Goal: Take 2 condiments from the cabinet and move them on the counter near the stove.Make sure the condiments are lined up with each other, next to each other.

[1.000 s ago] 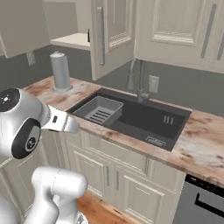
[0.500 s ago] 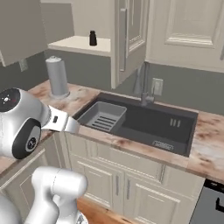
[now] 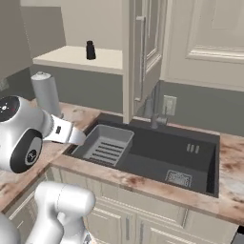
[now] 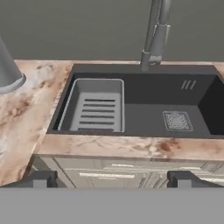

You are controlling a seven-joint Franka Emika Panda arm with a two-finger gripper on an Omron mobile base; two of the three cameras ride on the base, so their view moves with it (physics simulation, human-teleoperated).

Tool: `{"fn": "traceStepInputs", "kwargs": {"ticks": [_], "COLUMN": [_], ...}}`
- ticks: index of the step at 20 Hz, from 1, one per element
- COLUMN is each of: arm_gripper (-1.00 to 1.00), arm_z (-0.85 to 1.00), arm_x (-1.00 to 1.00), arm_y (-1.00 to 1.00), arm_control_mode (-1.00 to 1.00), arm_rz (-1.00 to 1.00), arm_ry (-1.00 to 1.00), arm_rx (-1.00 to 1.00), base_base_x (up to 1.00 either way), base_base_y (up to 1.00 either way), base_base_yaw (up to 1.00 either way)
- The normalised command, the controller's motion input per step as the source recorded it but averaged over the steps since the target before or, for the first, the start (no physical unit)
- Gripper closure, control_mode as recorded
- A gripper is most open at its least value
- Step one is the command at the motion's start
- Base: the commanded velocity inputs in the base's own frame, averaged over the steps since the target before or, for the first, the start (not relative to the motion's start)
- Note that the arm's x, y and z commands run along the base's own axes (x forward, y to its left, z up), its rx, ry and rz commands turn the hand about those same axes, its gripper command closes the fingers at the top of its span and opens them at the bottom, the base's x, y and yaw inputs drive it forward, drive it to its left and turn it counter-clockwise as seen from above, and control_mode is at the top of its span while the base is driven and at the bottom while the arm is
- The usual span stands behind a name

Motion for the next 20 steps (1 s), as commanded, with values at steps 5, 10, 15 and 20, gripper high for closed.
{"fn": "traceStepInputs", "kwargs": {"ticks": [5,10,15,20], "arm_gripper": [-1.00,-1.00,-1.00,-1.00], "arm_z": [0.00,0.00,0.00,0.00], "arm_x": [0.00,0.00,0.00,0.00], "arm_y": [0.00,0.00,0.00,0.00], "arm_control_mode": [1.00,1.00,1.00,1.00], "arm_rz": [0.00,0.00,0.00,0.00], "arm_ry": [0.00,0.00,0.00,0.00], "arm_rx": [0.00,0.00,0.00,0.00], "base_base_x": [0.88,0.46,0.12,0.08], "base_base_y": [0.11,0.50,0.63,0.91], "base_base_yaw": [-0.21,-0.23,-0.28,-0.23]}}
